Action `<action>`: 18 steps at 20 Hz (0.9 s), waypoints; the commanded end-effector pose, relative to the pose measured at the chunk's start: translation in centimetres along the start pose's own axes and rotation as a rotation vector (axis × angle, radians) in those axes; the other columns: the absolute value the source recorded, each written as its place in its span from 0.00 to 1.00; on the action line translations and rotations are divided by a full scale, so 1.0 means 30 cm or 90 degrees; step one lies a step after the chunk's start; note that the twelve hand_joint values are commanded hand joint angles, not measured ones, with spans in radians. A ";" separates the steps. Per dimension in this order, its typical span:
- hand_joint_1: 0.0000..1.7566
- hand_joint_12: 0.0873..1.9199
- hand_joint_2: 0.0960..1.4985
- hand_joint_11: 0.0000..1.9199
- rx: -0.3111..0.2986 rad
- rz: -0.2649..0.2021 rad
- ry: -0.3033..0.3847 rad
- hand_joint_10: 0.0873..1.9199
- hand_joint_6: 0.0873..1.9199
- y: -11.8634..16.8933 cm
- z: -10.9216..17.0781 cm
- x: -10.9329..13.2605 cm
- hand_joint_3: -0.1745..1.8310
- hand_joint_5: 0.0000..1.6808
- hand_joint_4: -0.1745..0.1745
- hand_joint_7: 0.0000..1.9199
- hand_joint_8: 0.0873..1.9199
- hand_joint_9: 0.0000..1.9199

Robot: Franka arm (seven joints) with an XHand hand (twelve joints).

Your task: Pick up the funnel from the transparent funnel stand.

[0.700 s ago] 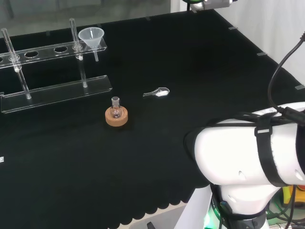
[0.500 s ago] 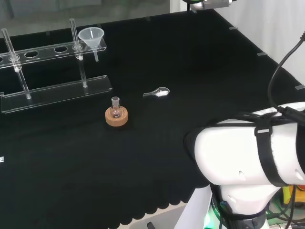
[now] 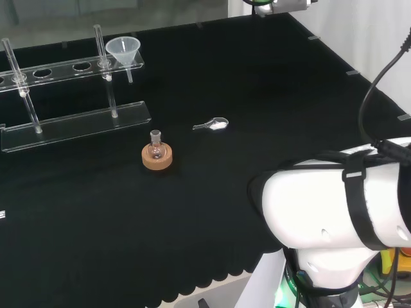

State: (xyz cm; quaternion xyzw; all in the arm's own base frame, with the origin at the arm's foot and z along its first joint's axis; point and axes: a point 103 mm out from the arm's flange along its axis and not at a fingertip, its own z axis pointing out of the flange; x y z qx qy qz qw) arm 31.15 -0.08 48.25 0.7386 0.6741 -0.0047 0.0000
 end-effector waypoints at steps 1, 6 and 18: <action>0.00 0.66 0.80 0.16 0.013 0.026 0.000 0.29 0.00 0.081 0.038 -0.019 0.23 0.16 0.56 0.07 0.26 0.17; 0.00 0.66 0.80 0.16 0.023 0.038 -0.003 0.29 0.00 0.157 0.088 -0.023 0.23 0.16 0.56 0.07 0.26 0.17; 0.00 0.67 0.79 0.14 0.067 0.017 -0.002 0.28 0.00 0.412 0.260 0.037 0.23 0.16 0.56 0.07 0.26 0.17</action>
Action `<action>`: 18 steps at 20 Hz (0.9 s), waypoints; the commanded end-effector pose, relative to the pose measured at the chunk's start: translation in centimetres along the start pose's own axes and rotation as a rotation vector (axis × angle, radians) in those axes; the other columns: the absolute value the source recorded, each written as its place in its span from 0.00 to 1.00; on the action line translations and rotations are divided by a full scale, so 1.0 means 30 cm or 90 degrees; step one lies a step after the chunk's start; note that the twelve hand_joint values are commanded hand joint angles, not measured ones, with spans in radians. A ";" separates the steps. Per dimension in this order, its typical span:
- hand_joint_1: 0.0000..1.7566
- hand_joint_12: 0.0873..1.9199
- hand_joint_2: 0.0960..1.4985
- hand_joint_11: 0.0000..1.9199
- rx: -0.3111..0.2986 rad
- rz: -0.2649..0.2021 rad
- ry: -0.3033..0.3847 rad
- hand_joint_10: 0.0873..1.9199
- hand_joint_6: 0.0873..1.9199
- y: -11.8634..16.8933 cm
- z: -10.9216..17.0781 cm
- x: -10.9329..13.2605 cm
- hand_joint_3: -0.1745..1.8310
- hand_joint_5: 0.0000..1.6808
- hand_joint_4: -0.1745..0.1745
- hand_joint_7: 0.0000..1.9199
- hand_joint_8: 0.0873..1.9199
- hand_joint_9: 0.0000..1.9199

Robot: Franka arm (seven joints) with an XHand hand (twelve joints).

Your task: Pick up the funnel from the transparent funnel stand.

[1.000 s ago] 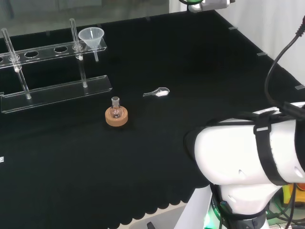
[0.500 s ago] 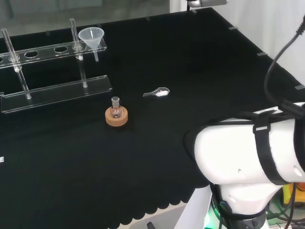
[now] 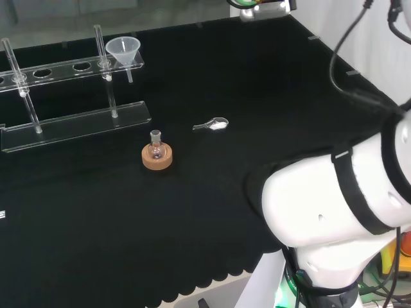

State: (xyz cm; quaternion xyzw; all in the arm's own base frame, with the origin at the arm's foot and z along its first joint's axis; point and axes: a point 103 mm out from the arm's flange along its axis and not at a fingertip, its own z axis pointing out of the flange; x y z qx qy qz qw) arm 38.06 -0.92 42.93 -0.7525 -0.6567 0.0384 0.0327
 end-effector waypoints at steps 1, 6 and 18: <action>0.00 0.67 0.78 0.14 0.011 -0.015 0.000 0.28 0.00 0.206 0.074 0.065 0.23 0.16 0.56 0.07 0.26 0.17; 0.00 0.68 0.77 0.13 0.023 -0.033 -0.016 0.28 0.00 0.298 0.111 0.144 0.23 0.16 0.55 0.07 0.26 0.17; 0.07 0.70 0.70 0.09 0.048 -0.070 -0.058 0.31 0.00 0.447 0.198 0.300 0.21 0.12 0.51 0.07 0.29 0.15</action>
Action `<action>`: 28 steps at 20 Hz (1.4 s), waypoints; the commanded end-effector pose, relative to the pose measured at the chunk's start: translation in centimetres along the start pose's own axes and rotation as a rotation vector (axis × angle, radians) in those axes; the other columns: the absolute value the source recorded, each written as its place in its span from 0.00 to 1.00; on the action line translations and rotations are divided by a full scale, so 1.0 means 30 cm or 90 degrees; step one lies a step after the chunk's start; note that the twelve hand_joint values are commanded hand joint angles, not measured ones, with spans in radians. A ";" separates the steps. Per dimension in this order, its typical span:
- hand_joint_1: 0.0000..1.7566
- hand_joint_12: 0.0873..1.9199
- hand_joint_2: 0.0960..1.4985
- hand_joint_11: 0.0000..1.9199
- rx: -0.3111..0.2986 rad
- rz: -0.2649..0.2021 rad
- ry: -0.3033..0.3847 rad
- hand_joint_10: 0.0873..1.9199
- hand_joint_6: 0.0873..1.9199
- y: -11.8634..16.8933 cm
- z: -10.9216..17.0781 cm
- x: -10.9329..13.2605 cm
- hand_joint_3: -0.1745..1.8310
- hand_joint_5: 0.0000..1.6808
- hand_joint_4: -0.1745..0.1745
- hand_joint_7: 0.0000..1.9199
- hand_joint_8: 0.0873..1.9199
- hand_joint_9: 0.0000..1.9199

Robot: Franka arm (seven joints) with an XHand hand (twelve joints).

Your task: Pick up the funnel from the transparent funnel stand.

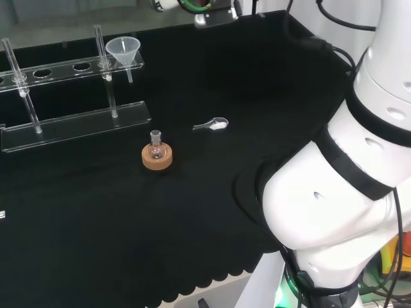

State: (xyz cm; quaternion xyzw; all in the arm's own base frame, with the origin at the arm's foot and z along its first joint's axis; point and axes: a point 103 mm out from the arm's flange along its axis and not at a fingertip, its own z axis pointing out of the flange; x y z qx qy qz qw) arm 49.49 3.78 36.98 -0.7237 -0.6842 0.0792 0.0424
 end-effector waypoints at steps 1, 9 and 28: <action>0.08 0.70 0.69 0.09 0.008 -0.022 -0.026 0.31 0.00 0.093 0.033 0.092 0.20 0.12 0.51 0.07 0.29 0.15; 0.16 0.73 0.62 0.08 0.044 -0.053 -0.043 0.34 0.00 0.185 0.070 0.157 0.18 0.10 0.48 0.04 0.33 0.13; 0.26 0.78 0.49 0.18 0.137 -0.080 -0.113 0.41 0.00 0.330 0.158 0.294 0.14 0.01 0.46 0.00 0.30 0.08</action>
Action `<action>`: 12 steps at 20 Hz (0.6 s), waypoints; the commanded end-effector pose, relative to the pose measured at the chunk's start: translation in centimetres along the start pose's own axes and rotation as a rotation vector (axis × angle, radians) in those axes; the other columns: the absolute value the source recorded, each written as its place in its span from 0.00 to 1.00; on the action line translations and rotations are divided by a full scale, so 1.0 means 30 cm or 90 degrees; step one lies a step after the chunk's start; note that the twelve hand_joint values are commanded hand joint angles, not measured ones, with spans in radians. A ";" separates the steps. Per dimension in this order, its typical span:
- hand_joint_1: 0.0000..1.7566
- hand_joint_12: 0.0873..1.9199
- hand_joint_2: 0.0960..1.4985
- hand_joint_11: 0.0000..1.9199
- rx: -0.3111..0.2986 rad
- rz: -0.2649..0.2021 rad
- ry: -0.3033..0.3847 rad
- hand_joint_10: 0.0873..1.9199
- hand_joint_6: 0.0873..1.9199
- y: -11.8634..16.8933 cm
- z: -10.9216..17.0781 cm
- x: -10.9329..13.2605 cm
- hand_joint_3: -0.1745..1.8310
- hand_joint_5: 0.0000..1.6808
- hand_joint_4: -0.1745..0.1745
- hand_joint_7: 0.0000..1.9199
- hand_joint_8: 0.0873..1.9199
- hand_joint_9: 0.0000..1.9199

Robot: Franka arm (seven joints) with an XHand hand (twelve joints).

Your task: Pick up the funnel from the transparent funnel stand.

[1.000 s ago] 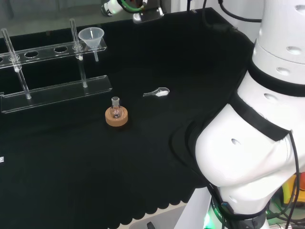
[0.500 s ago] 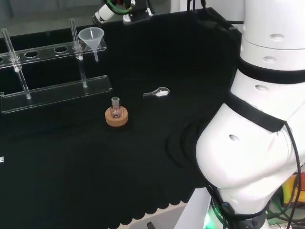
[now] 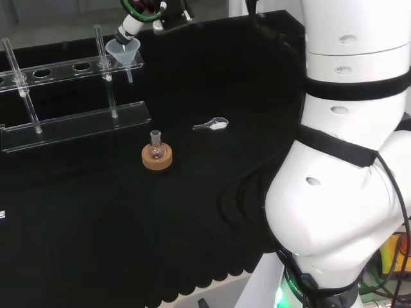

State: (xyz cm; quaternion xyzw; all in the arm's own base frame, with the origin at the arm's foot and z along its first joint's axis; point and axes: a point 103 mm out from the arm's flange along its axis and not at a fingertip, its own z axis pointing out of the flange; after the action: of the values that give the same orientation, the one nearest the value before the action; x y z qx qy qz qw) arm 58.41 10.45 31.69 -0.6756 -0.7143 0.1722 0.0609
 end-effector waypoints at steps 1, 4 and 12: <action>0.26 0.78 0.48 0.18 0.040 -0.015 -0.038 0.42 0.00 0.036 0.039 0.056 0.14 0.01 0.46 0.00 0.30 0.08; 0.26 0.78 0.48 0.18 0.046 -0.021 -0.045 0.42 0.00 0.048 0.047 0.077 0.14 0.02 0.45 0.00 0.30 0.08; 0.27 0.78 0.48 0.18 0.048 -0.029 -0.055 0.43 0.00 0.079 0.057 0.102 0.14 0.02 0.43 0.00 0.31 0.09</action>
State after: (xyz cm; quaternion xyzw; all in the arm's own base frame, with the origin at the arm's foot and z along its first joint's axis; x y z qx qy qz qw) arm 59.66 13.14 29.25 -0.6511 -0.7237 0.2208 0.0606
